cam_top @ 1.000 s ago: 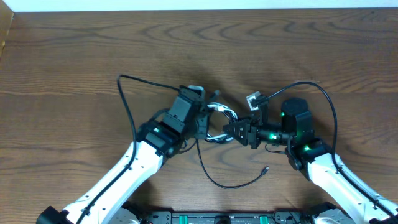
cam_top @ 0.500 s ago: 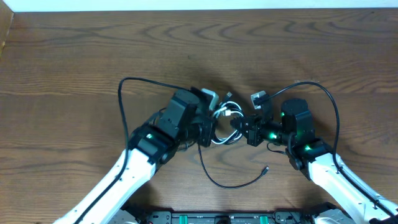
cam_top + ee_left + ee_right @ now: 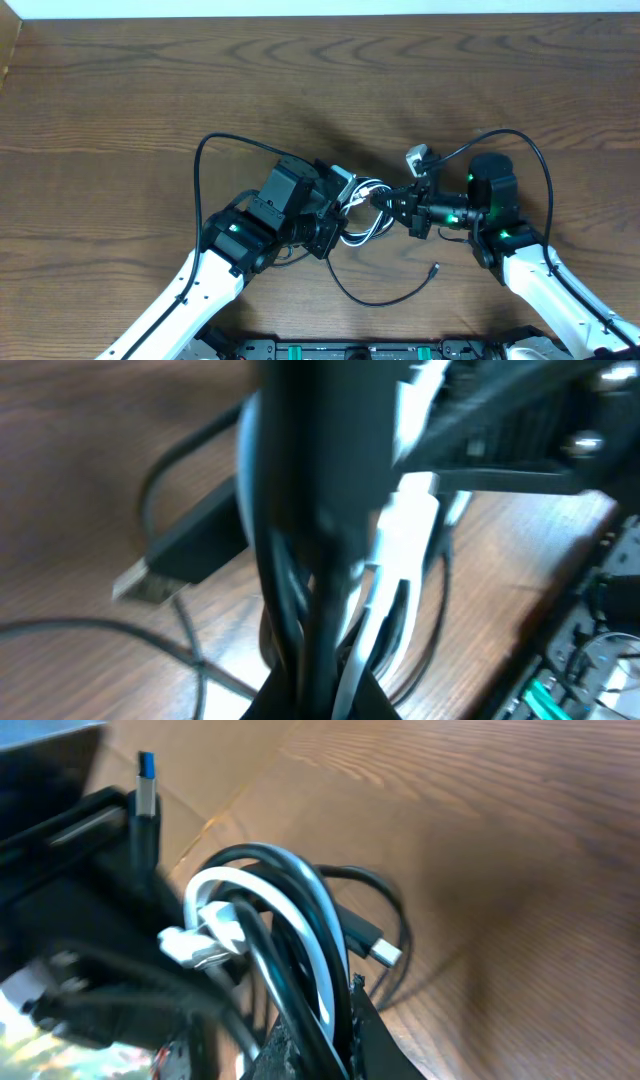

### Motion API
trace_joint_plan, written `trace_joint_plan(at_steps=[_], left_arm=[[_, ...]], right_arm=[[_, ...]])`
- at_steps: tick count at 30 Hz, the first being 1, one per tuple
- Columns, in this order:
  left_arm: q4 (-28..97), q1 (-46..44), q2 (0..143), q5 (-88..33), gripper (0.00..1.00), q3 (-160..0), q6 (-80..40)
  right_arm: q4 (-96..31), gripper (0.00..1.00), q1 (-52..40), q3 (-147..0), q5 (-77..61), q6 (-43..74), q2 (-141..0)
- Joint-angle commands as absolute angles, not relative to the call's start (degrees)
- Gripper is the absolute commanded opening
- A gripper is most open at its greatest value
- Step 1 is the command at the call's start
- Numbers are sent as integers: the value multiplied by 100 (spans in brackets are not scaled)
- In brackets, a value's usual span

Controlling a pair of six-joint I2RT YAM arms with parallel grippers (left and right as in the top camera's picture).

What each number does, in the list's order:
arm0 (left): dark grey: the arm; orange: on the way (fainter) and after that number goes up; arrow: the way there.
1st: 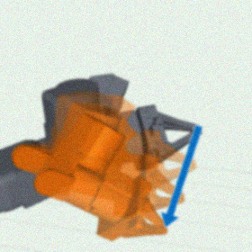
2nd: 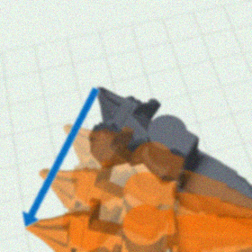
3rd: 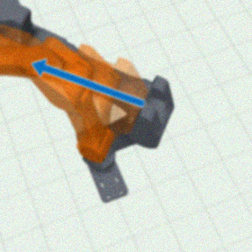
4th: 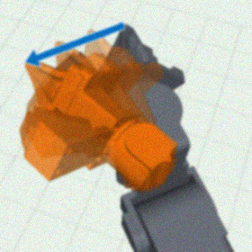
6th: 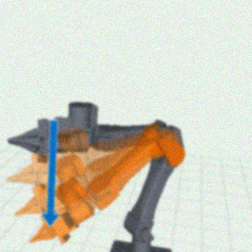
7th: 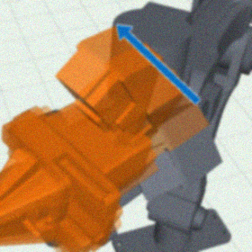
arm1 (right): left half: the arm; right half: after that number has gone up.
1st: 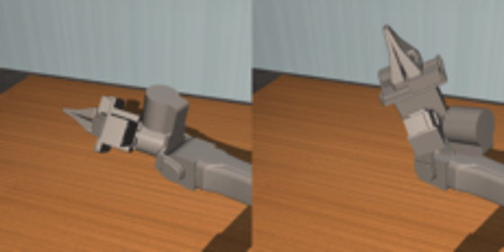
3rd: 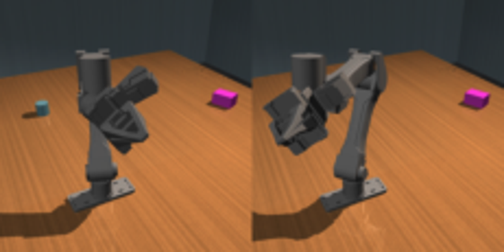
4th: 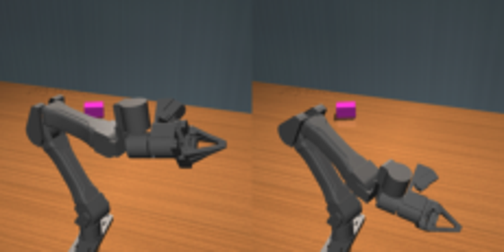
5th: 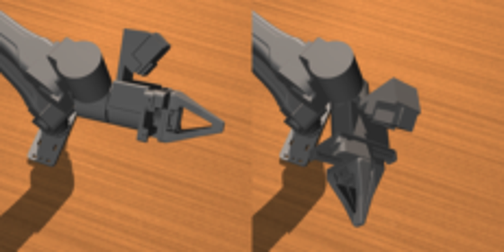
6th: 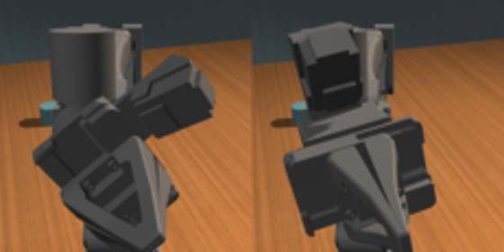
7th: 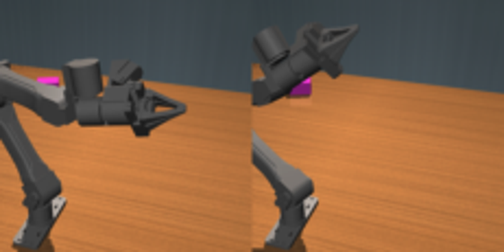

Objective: Untangle cables

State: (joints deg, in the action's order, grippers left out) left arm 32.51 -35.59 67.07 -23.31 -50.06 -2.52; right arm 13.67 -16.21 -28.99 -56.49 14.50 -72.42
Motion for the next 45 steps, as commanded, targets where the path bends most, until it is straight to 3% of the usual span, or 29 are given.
trace_joint_plan(at_steps=[1, 5, 11, 15, 16, 20, 26, 31, 32, 39, 41, 45], left_arm=[[3238, -3632, 6740, -1575, 8, -5070, -292], [3096, -3522, 6696, -692, 8, -5070, -1070], [2716, -3277, 6429, -550, 8, -5072, -1535], [2473, -3253, 6173, -552, 17, -5072, -1566], [2416, -3253, 6117, -552, 27, -5072, -1647], [2233, -3253, 5916, -552, 43, -5072, -1990], [2327, -3253, 5878, -552, 58, -5070, -2165], [2563, -3253, 6036, -674, 94, -5070, -2338], [2558, -3253, 6090, -770, 96, -5070, -2259], [2499, -3258, 6696, -974, 95, -5070, -1719], [2445, -3258, 6897, -1157, 90, -5070, -1719], [2338, -3240, 7142, -993, 44, -5070, -1721]], right_arm=[[1420, 1, -1579, -2967, -6576, 1190, -7227], [1350, 1, -1542, -2967, -6305, 1229, -7227], [784, 1, -1531, -2967, -5389, 1476, -7227], [744, 1, -1531, -2967, -5389, 1581, -7227], [746, 1, -1531, -2967, -5387, 1581, -7227], [727, 1, -1531, -2967, -5096, 1831, -7227], [744, 1, -1531, -2967, -5094, 1844, -7227], [770, 1, -1531, -2967, -5369, 1885, -7227], [794, 1, -1529, -2967, -5474, 1885, -7227], [792, 1, -1415, -2967, -6407, 2231, -7227], [790, 1, -1328, -2967, -6733, 2270, -7227], [784, 1, -1107, -2967, -7161, 2357, -7227]])
